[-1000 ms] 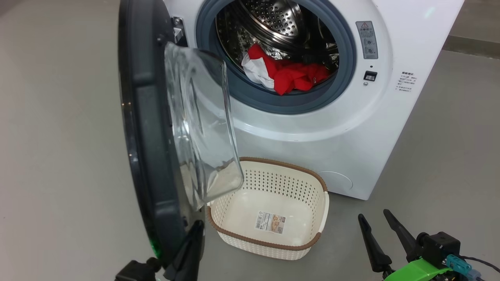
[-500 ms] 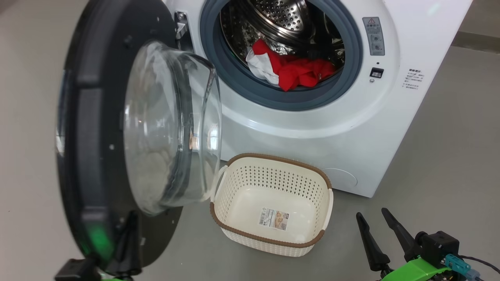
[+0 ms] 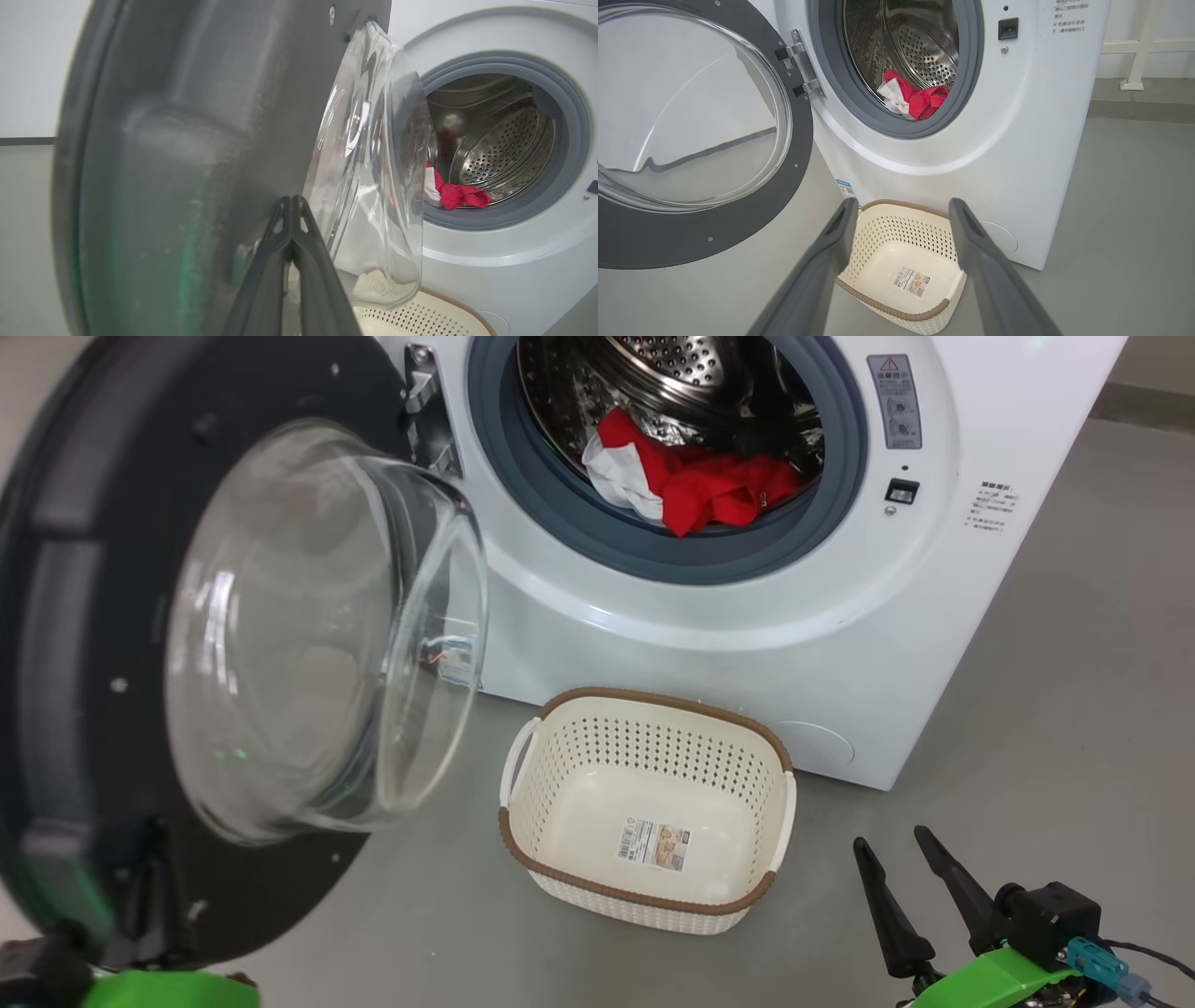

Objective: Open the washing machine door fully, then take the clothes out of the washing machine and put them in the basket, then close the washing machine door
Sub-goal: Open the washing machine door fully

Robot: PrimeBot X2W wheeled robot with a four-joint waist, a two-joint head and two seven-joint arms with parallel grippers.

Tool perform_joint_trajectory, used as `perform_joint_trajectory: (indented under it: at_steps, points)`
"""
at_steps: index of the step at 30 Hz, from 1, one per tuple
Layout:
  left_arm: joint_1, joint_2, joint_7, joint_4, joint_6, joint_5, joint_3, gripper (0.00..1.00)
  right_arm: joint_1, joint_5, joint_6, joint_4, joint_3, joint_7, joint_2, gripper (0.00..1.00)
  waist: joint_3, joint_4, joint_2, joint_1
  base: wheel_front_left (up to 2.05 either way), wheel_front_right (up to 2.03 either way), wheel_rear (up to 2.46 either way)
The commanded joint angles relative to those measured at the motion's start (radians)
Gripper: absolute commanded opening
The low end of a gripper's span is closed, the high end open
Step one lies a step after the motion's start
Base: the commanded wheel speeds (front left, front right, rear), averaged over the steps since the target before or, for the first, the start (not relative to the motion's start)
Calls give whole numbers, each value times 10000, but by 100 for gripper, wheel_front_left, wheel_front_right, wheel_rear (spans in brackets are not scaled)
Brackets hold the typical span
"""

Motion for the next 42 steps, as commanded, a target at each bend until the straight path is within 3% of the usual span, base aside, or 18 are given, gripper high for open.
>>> perform_joint_trajectory:
  at_steps: [1, 24, 42]
  points:
    - [-536, 414, -55, -111, 4, 55, 691, 0, -400, -67, 63, -258, 233, -93, -137, 100, 61, -44, -1, 0, 0, 0, 0]
    - [-2851, 1314, -55, 2040, -625, 449, 3822, 0, -924, -266, 63, -404, 213, -93, -327, 100, 1174, -444, -1, 0, 0, 0, 0]
    - [-4027, 2216, -55, 3755, -793, 1414, 4988, 0, -1106, -429, 63, -520, 201, -93, -318, 100, 1730, -629, -1, 0, 0, 0, 0]
